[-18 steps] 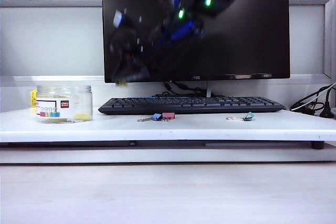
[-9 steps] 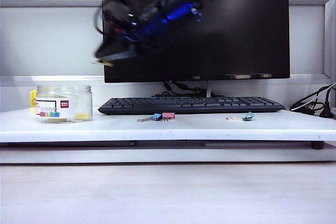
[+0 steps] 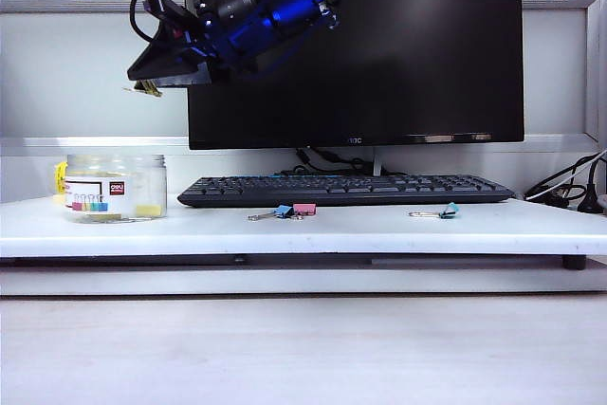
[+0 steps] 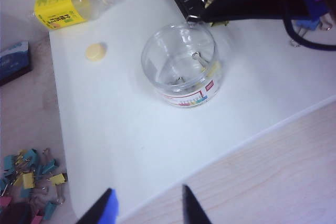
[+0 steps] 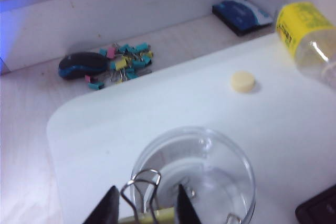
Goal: Pick up the clips with the largest number of clips of the same color on the table and place them in a round transparent plastic box.
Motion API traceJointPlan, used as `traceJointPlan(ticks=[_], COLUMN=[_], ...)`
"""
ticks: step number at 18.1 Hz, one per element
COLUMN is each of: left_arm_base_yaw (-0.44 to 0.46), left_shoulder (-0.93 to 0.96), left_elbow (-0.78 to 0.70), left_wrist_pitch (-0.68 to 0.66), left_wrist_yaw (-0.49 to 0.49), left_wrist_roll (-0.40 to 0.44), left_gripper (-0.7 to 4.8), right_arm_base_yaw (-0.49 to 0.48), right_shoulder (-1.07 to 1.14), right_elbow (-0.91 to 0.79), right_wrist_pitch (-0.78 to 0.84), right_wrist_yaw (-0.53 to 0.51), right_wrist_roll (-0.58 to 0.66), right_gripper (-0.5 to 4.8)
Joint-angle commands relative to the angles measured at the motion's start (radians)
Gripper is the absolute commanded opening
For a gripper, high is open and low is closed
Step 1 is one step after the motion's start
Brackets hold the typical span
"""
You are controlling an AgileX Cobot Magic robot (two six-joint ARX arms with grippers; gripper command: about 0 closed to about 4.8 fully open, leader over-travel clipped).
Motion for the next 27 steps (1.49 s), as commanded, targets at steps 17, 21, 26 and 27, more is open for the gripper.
traceJointPlan(ticks=[17, 21, 26, 27], left_arm_base_yaw=[0.000, 0.000, 0.000, 0.000], left_shoulder=[-0.002, -0.002, -0.002, -0.002], left_elbow=[0.002, 0.002, 0.002, 0.002], left_wrist_pitch=[-0.008, -0.009, -0.015, -0.014], left_wrist_yaw=[0.036, 0.036, 0.054, 0.054], left_wrist_roll=[-0.020, -0.020, -0.019, -0.019], left_gripper=[1.75, 1.75, 1.75, 1.75], right_arm_base_yaw=[0.029, 0.028, 0.025, 0.022], right_shoulder=[0.090, 0.124, 0.145, 0.147], right_elbow=[0.005, 0.005, 0.005, 0.005], right_wrist_pitch=[0.159, 0.221, 0.252, 0.254], right_wrist_yaw=[0.009, 0.016, 0.035, 0.034], right_wrist_roll=[0.003, 0.000, 0.000, 0.000], right_gripper=[0.39, 0.39, 0.39, 0.39])
